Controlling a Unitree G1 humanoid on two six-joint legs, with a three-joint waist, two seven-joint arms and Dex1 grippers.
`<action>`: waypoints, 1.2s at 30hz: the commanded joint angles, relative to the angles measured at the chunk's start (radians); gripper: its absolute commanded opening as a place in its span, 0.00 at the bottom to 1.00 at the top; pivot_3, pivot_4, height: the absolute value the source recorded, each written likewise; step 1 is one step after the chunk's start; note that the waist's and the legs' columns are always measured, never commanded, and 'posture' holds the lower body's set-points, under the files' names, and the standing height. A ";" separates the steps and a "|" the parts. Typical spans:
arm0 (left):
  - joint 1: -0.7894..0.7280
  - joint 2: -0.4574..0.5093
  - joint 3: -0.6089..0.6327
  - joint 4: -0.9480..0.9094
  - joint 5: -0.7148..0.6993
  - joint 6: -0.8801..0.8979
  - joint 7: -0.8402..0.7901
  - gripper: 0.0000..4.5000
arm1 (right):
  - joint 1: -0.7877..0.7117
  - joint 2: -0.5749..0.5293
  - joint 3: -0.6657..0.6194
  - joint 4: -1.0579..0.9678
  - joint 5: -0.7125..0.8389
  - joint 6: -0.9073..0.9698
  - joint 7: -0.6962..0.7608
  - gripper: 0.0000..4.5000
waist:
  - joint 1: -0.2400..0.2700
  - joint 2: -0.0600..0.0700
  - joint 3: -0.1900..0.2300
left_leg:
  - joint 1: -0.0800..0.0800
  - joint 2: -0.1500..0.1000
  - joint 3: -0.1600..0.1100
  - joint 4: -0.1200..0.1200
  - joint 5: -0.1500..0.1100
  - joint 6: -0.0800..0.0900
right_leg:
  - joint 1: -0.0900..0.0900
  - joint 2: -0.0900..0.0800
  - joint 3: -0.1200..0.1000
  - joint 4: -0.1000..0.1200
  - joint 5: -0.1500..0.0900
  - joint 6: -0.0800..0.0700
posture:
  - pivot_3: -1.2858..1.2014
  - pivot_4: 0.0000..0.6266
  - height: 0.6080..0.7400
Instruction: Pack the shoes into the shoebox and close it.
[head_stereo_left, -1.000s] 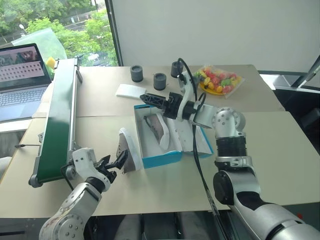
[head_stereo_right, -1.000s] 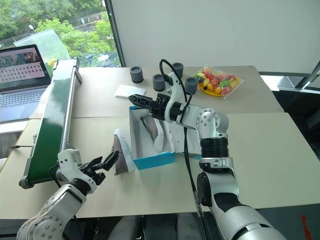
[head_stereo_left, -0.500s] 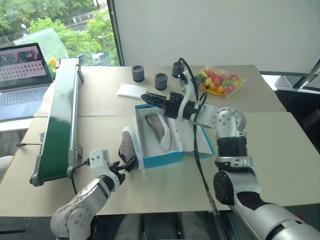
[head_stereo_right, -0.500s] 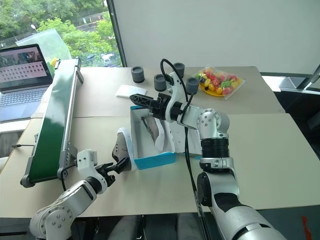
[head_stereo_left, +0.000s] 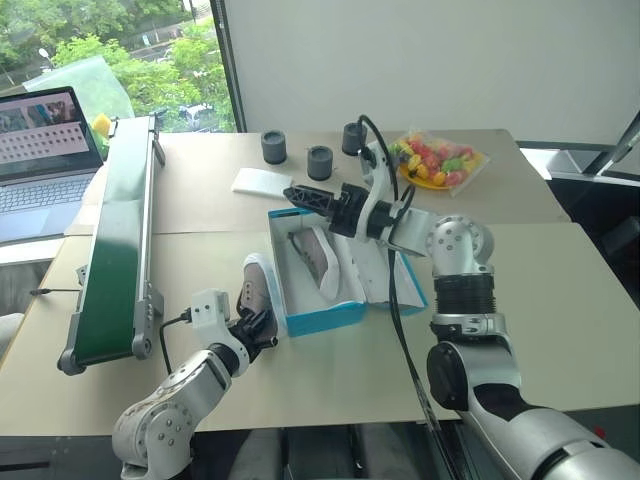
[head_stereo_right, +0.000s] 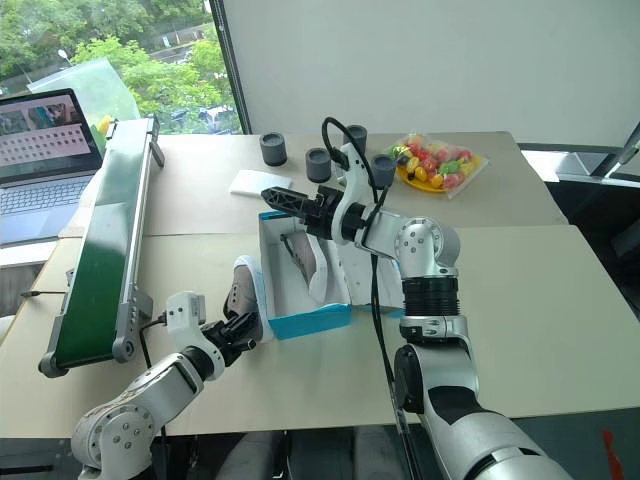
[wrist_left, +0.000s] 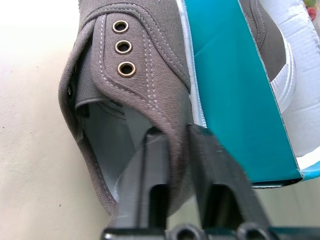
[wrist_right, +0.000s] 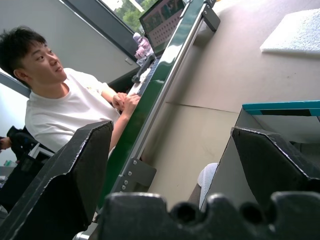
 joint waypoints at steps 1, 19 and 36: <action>0.001 0.009 0.007 -0.009 0.006 -0.015 0.015 0.01 | -0.006 0.001 -0.019 -0.040 0.017 -0.022 0.001 1.00 | 0.000 0.000 0.000 | 0.000 0.000 0.000 0.000 0.000 0.000 | 0.000 0.000 0.000 0.000 0.000 0.000 | 0.52 0.24 0.89; -0.036 0.320 -0.334 -0.133 0.670 -0.472 0.038 0.01 | -0.024 0.011 0.023 0.008 0.007 0.004 0.027 1.00 | 0.006 0.000 0.000 | -0.002 0.000 0.000 -0.002 0.000 0.000 | -0.001 -0.001 0.000 -0.002 0.000 0.000 | 0.52 0.24 0.89; -0.040 0.338 -0.379 -0.198 0.828 -0.530 -0.087 0.01 | -0.148 -0.006 0.053 0.246 0.010 0.031 0.230 1.00 | 0.001 0.000 0.000 | -0.002 0.000 0.000 -0.002 0.000 0.000 | -0.002 0.000 0.000 -0.001 0.000 0.000 | 0.52 0.24 0.89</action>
